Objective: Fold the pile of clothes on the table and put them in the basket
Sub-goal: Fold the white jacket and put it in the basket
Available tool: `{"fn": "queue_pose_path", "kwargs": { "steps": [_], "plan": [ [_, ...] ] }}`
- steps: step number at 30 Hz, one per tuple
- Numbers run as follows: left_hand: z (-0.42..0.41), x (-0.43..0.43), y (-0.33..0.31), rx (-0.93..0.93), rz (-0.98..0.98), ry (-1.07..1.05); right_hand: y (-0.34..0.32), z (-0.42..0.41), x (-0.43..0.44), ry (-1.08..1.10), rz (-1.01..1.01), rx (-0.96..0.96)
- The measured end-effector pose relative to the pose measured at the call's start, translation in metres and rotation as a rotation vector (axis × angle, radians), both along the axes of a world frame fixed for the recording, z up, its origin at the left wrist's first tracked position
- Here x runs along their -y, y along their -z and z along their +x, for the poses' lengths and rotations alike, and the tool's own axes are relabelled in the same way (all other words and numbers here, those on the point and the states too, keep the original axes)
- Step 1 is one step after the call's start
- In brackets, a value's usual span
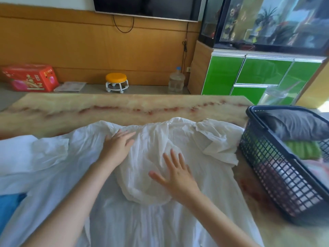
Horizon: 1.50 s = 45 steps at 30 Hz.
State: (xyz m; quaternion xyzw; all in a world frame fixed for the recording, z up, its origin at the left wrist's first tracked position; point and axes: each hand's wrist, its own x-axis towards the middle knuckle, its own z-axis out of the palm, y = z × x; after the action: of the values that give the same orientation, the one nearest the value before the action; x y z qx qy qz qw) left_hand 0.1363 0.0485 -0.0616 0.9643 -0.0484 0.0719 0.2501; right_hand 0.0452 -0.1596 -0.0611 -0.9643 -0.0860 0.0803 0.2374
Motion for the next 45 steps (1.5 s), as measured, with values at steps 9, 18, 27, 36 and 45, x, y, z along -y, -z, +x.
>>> {"fn": "queue_pose_path", "kwargs": {
  "steps": [9,18,27,36,45],
  "plan": [
    [-0.081,0.053,0.020,-0.300,0.395,0.178,0.000,-0.010,0.043,0.122,0.194,0.060],
    [-0.104,0.094,0.050,-0.210,0.436,0.229,-0.020,0.103,0.133,0.364,-0.014,0.000],
    [-0.100,0.093,0.040,-0.203,0.316,0.238,-0.014,0.121,0.143,0.771,0.236,0.362],
    [-0.049,0.048,-0.044,-0.286,-1.644,-0.298,-0.053,0.074,0.001,-0.051,0.773,0.253],
    [-0.023,0.003,-0.005,-0.038,-1.385,-0.581,0.024,0.066,0.045,-0.234,0.068,0.109]
  ]
}}
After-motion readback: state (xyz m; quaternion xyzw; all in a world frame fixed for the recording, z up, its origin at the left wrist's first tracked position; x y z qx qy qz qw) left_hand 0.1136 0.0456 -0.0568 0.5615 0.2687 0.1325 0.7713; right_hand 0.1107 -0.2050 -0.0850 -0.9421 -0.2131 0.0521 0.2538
